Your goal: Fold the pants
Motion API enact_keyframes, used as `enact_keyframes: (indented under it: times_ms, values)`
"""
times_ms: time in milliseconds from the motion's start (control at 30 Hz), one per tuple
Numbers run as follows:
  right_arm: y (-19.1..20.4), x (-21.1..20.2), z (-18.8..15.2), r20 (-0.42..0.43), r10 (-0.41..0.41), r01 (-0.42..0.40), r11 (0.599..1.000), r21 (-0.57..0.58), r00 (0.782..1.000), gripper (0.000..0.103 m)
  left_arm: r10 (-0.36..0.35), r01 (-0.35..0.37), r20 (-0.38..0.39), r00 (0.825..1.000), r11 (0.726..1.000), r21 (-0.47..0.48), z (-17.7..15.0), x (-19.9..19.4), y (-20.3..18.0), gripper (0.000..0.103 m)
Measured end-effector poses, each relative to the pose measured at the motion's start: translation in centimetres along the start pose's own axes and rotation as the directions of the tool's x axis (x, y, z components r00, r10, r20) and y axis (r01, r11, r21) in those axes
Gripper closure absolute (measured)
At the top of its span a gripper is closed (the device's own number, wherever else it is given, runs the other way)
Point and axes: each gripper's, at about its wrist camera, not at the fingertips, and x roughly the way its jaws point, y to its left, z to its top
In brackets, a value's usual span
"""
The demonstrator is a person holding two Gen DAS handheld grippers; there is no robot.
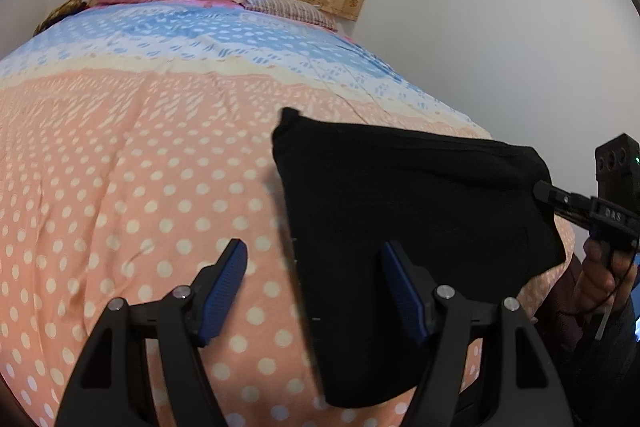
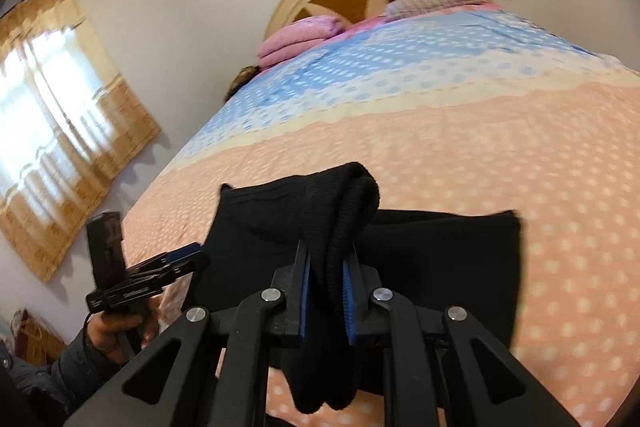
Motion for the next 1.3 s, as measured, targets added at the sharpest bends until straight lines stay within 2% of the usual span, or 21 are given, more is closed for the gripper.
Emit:
enact_keyframes:
  times_ms: [200,300,433,567,633,733,800,867,900,933,967,1033,1133,1300]
  values:
    - [-3.3,-1.4,-0.6,-0.015,-0.067,0.068,0.996,0.065,0.998,0.089,0.019,-0.019,-0.006,1.000,0.998,0.057,0.7,0.9,-1.4,0.031]
    - [-4.8,-0.9,-1.4,-0.046,-0.154,0.157,0.984,0.084,0.987,0.089,0.052,-0.048,-0.039,0.998,0.994,0.095,0.6,2.5,-1.9,0.026]
    - [-6.9,0.3,-2.2,-0.068,-0.166,0.174,0.976,0.128,0.984,0.088,0.073,-0.066,-0.054,0.996,0.990,0.126,0.4,3.5,-2.4,0.025]
    - [-7.6,-0.1,-2.3,-0.044,-0.151,0.156,0.978,0.142,0.988,0.087,0.107,-0.105,-0.005,0.994,0.980,0.169,1.2,2.8,-3.5,0.025]
    - [-7.6,-0.3,-2.2,-0.041,-0.142,0.147,0.977,0.153,0.989,0.080,0.123,-0.127,0.029,0.992,0.977,0.174,2.2,2.5,-3.9,0.020]
    - [-6.9,-1.8,-1.8,0.008,-0.224,0.221,0.966,0.132,0.975,0.072,0.139,-0.149,0.067,0.988,0.973,0.176,3.6,2.6,-4.3,0.010]
    - [-5.8,-3.0,-1.5,0.067,-0.270,0.262,0.959,0.108,0.961,0.071,0.161,-0.174,0.081,0.984,0.967,0.188,4.3,3.3,-4.5,0.010]
    - [-4.8,-4.2,-1.2,0.117,-0.240,0.230,0.969,0.089,0.964,0.070,0.214,-0.226,0.080,0.974,0.953,0.202,4.9,4.3,-4.6,0.009]
    - [-4.1,-4.5,-1.2,0.132,-0.194,0.185,0.980,0.074,0.972,0.067,0.244,-0.252,0.062,0.968,0.943,0.217,5.1,5.2,-4.5,0.009]
    - [-3.4,-4.5,-1.2,0.131,-0.155,0.149,0.987,0.056,0.979,0.059,0.256,-0.258,0.040,0.966,0.939,0.225,5.2,6.1,-4.3,0.009]
    - [-2.9,-4.0,-1.4,0.112,-0.123,0.120,0.992,0.031,0.986,0.056,0.259,-0.257,0.023,0.966,0.939,0.228,5.1,6.7,-4.2,0.008]
    - [-2.0,-2.6,-1.8,0.060,-0.096,0.098,0.995,-0.016,0.994,0.055,0.261,-0.252,-0.008,0.965,0.940,0.229,4.8,7.7,-3.8,0.008]
    - [-2.3,0.5,-3.0,-0.053,-0.154,0.151,0.987,-0.052,0.987,0.055,0.244,-0.239,-0.002,0.970,0.949,0.206,4.5,7.3,-3.4,0.008]
    - [-2.7,0.0,-3.0,-0.036,-0.141,0.139,0.989,-0.040,0.989,0.055,0.213,-0.214,0.024,0.977,0.958,0.189,3.0,3.8,-4.0,0.008]
